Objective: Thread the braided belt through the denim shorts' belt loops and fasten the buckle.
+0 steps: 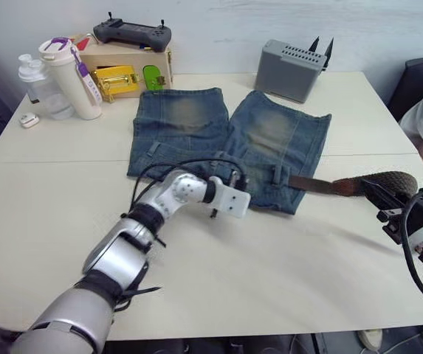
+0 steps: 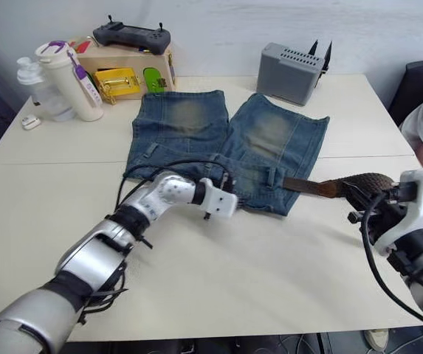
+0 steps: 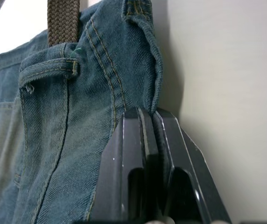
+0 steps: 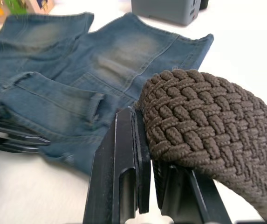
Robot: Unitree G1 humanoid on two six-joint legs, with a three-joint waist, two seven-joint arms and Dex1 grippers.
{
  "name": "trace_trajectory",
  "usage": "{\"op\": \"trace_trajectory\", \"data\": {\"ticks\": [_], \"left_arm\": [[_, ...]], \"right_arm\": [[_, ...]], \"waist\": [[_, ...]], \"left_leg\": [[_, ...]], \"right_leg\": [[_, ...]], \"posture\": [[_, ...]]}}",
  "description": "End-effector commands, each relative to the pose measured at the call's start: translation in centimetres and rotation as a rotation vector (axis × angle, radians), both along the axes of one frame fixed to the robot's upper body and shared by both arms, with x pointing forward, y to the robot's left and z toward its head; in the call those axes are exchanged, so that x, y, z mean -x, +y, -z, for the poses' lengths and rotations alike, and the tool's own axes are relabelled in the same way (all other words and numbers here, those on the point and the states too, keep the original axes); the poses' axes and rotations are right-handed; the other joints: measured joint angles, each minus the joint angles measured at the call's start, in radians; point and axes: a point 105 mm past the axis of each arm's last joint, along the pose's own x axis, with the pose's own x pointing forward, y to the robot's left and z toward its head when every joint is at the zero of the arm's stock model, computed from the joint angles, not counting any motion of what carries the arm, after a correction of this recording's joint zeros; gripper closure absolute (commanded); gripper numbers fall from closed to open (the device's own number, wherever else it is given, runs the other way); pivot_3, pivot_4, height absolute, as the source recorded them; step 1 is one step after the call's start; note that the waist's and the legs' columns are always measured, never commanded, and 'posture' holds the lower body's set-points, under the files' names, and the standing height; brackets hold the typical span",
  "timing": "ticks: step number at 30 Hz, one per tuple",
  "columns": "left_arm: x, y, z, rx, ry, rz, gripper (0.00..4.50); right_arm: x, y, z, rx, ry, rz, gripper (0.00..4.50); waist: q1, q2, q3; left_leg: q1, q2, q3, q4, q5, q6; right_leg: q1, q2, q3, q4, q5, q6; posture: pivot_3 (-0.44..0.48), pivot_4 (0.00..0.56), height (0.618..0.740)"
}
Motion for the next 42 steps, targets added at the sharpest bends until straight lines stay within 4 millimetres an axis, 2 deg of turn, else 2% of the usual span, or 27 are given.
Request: {"op": "trace_trajectory", "data": {"ticks": [1,6,9,11,13,14,18,20,23,26,29,32,37,42], "left_arm": [[2.1,0.9,-0.7,-0.015,0.038,0.046,4.42],[4.6,3.0,0.5,-0.073,0.135,0.041,4.42],[3.9,2.7,0.2,-0.039,0.142,-0.009,4.42],[4.0,2.1,-0.6,0.023,0.228,-0.026,4.42],[5.0,2.4,-1.6,0.072,0.427,-0.026,3.73],[5.5,2.9,-2.0,0.081,0.523,-0.021,3.64],[7.0,4.9,-4.9,0.114,0.74,0.008,2.06],[6.8,6.0,-6.9,0.172,0.806,-0.011,1.12],[5.9,6.9,-9.2,0.273,0.835,-0.064,1.12],[4.5,7.3,-10.4,0.362,0.802,-0.159,1.12],[3.9,7.5,-10.3,0.387,0.773,-0.23,1.12],[4.0,7.8,-9.8,0.391,0.779,-0.269,1.12],[4.2,8.5,-9.4,0.401,0.787,-0.331,1.12],[4.2,8.6,-9.6,0.424,0.8,-0.348,1.12]], "right_arm": [[0.5,0.5,-1.0,-0.031,0.016,-0.034,4.5],[0.6,0.5,-0.3,-0.047,0.079,-0.042,4.5],[0.4,1.4,-0.1,-0.1,0.091,-0.065,4.5],[0.3,1.8,0.2,-0.131,0.103,-0.071,4.5],[0.4,2.8,0.7,-0.198,0.115,-0.073,4.5],[0.4,3.4,0.9,-0.239,0.117,-0.072,4.5],[0.1,4.9,1.6,-0.33,0.108,-0.057,4.5],[-0.4,5.5,2.2,-0.378,0.104,-0.037,4.5],[-1.2,6.4,3.4,-0.422,0.101,-0.027,4.5],[-2.2,7.5,5.1,-0.44,0.106,-0.027,4.5],[-3.1,7.9,6.1,-0.422,0.106,-0.03,4.5],[-3.7,7.4,6.6,-0.429,0.094,-0.011,4.5],[-3.9,7.0,7.2,-0.428,0.089,-0.001,4.5],[-4.0,7.7,7.4,-0.471,0.089,-0.028,4.5]], "waist": [[-0.002,0.0,0.0],[-0.004,0.0,0.0],[-0.004,0.0,0.0],[-0.003,0.0,0.0],[-0.002,0.0,0.0],[-0.004,0.0,0.0],[-0.015,0.0,0.0],[-0.012,0.0,0.0],[-0.009,0.0,0.0],[-0.007,0.0,0.0],[-0.007,0.0,0.0],[-0.007,0.0,0.0],[-0.008,0.0,0.0],[-0.008,0.0,0.0]], "left_leg": [[0.0,0.0,0.0,0.0,0.0,0.0],[0.001,0.0,-0.001,0.001,0.0,0.001],[0.001,-0.001,-0.001,0.001,-0.001,0.001],[0.001,-0.001,-0.002,0.001,-0.001,0.002],[0.001,-0.002,-0.003,0.002,-0.001,0.002],[0.001,-0.002,-0.003,0.002,-0.001,0.003],[-0.002,-0.001,-0.005,0.001,0.0,0.001],[-0.001,-0.001,-0.005,0.002,0.001,-0.001],[0.001,-0.002,-0.006,0.002,0.002,-0.001],[0.001,-0.002,-0.006,0.002,0.002,-0.001],[0.0,-0.002,-0.006,0.001,0.002,0.0],[-0.001,-0.002,-0.006,0.001,0.001,0.001],[0.0,-0.002,-0.006,0.001,0.002,0.0],[0.001,-0.002,-0.006,0.001,0.002,-0.001]], "right_leg": [[0.0,0.0,0.0,0.0,0.0,0.0],[0.002,0.0,0.0,0.0,0.0,0.001],[0.003,0.0,0.0,-0.001,0.0,0.001],[0.004,0.0,0.0,-0.001,0.0,0.002],[0.005,0.0,0.0,-0.001,-0.001,0.004],[0.004,0.0,0.0,-0.001,-0.001,0.004],[0.002,0.001,0.0,-0.001,-0.001,0.004],[0.002,0.001,0.0,0.001,-0.001,0.004],[0.003,0.001,0.0,0.002,-0.001,0.003],[0.004,0.001,0.0,0.001,-0.001,0.003],[0.004,0.001,0.0,0.0,-0.001,0.003],[0.003,0.0,0.001,0.0,-0.001,0.003],[0.003,0.0,0.001,0.002,-0.001,0.003],[0.003,0.0,0.001,0.004,-0.001,0.003]], "posture": [[0.0,0.15,0.736],[0.0,0.15,0.736],[0.0,0.15,0.736],[0.0,0.15,0.736],[0.0,0.15,0.736],[0.0,0.15,0.736],[0.0,0.15,0.736],[0.0,0.15,0.736],[0.0,0.15,0.736],[0.0,0.15,0.736],[0.0,0.15,0.736],[0.0,0.15,0.736],[0.0,0.15,0.736],[0.0,0.15,0.736]]}}
